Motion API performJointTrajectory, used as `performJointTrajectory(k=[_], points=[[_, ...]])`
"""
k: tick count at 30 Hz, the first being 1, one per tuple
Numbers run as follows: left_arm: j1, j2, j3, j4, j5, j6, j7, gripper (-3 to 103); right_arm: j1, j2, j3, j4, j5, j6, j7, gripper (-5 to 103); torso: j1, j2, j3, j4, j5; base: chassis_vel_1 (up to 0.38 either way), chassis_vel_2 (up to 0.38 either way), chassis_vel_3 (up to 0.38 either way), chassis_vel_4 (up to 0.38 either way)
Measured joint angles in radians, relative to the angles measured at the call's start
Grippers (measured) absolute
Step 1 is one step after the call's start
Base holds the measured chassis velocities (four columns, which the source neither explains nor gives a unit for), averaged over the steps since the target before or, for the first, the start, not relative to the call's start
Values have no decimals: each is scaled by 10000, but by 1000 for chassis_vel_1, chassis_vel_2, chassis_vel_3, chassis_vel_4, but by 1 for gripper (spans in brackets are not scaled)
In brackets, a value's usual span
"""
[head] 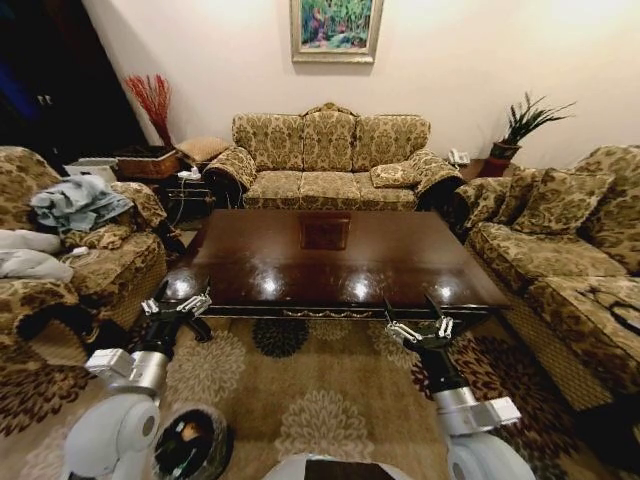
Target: Move to the front of the table and place the trash on the table into the trash bin.
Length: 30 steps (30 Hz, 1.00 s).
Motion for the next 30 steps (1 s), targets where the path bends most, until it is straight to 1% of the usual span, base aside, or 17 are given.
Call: performJointTrajectory(k=[11, 14, 20, 25, 30], points=[[4, 3, -1, 10, -6, -6, 1, 100, -1, -1, 1, -6, 6, 0, 3, 100, -11, 4, -4, 1, 0, 259, -273, -253, 258], [7, 4, -4, 10, -7, -9, 2, 100, -5, -1, 2, -8, 8, 1, 3, 100, -16, 9, -8, 0, 4, 88, -133, -144, 140], [1, 6, -4, 15, -8, -9, 2, 100, 6, -1, 1, -12, 9, 2, 3, 100, 4, -2, 4, 0, 0, -33, -30, 29, 49], [-2, 7, -2, 16, -8, -9, 2, 100, 7, 0, 1, -12, 10, 2, 3, 100, 10, -5, 5, -1, -1, -144, -24, 177, 37], [0, 6, -2, 16, -8, -9, 2, 100, 4, 0, 1, -12, 10, 2, 3, 100, 0, -2, 0, 0, 3, -175, -193, 185, 197]])
